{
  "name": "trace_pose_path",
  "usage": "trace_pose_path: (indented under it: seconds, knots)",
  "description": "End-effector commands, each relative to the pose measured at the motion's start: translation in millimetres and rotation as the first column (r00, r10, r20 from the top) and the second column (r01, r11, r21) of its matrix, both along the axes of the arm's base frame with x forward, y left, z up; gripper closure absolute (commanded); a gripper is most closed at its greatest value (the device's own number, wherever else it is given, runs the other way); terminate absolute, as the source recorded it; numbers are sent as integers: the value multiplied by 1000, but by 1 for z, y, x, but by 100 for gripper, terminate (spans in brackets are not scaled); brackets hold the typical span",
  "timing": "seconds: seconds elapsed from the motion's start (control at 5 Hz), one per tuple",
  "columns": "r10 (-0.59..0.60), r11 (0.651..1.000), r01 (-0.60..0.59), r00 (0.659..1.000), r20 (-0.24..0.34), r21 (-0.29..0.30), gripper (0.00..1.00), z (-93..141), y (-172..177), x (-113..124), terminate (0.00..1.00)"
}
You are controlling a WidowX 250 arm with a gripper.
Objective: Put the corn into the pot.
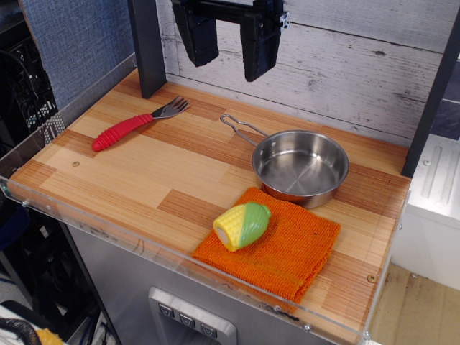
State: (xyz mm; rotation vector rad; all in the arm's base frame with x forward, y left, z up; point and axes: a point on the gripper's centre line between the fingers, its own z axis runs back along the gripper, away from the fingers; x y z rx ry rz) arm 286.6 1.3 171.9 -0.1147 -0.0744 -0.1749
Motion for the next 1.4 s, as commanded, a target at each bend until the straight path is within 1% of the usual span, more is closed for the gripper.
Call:
trace_pose_path:
  seconds: [0.0, 0.2, 0.4, 0.6, 0.8, 1.0, 1.2]
  knots:
    - [0, 1000, 0, 1000, 0, 0, 0, 0, 0, 0, 0]
    - [-7, 1000, 7, 1000, 14, -2, 0, 1, -3, -8, 0]
    - [-47, 999, 47, 999, 8, 8, 0, -10, -13, -28, 0]
    - [-58, 998, 57, 998, 9, 30, 0, -26, -17, -47, 0]
    - [-24, 997, 22, 1000, 20, 70, 0, -54, -17, -53, 0]
    - [10, 995, -13, 1000, 29, 103, 0, -81, -15, -42, 0]
    - [7, 993, -11, 1000, 30, 114, 0, -97, -16, -29, 0]
